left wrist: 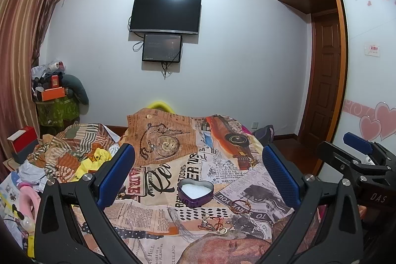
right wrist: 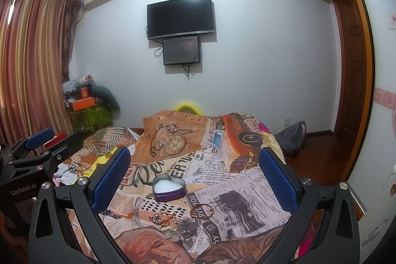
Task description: Organize jewelry
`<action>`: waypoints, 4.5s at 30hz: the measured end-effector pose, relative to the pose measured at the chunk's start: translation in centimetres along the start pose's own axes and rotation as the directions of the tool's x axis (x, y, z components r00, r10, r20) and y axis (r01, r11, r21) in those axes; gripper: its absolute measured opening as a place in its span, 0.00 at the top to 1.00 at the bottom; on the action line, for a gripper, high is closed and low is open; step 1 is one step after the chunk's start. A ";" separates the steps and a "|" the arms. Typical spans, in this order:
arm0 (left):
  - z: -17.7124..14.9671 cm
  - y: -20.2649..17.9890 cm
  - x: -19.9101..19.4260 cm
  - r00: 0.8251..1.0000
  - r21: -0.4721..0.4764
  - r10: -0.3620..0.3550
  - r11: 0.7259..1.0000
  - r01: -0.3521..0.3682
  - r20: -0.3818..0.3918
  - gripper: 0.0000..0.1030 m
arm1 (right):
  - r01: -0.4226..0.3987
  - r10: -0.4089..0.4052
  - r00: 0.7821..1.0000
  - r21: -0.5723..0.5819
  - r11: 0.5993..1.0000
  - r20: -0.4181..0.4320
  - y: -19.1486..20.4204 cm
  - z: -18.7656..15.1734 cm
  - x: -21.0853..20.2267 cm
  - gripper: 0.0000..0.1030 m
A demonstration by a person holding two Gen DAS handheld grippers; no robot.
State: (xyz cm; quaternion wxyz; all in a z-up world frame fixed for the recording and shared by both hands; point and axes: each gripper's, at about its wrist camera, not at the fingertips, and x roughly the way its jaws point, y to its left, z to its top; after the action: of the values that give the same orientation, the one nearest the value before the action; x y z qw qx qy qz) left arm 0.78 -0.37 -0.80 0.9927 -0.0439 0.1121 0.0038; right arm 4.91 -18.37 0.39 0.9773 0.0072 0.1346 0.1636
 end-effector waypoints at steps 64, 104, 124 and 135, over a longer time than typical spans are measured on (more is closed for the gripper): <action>-13.6 3.4 19.7 0.800 -0.022 -0.015 1.000 0.003 -0.600 0.24 | -0.005 0.033 0.818 0.051 0.999 -0.574 -6.2 -11.6 16.2 0.18; -15.5 1.1 22.2 0.721 -0.099 -0.227 0.971 0.216 -0.655 0.94 | -0.151 0.114 0.755 -0.002 0.989 -0.646 -4.9 -12.4 20.6 0.91; -10.8 3.1 20.0 0.825 -0.082 -0.207 0.978 0.193 -0.526 0.94 | -0.156 0.124 0.852 -0.020 0.988 -0.509 -2.3 -6.8 19.0 0.91; -8.9 4.5 21.0 0.859 -0.060 -0.175 0.984 0.166 -0.482 0.94 | -0.222 0.177 0.877 -0.050 0.974 -0.447 0.7 -4.7 20.3 0.91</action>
State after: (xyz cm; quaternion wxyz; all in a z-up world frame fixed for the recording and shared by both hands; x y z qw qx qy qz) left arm 19.22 3.26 -14.55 0.9289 -0.0613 0.3529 -0.0942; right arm 21.91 -11.29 -9.42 0.8986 -0.0648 0.3418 0.2676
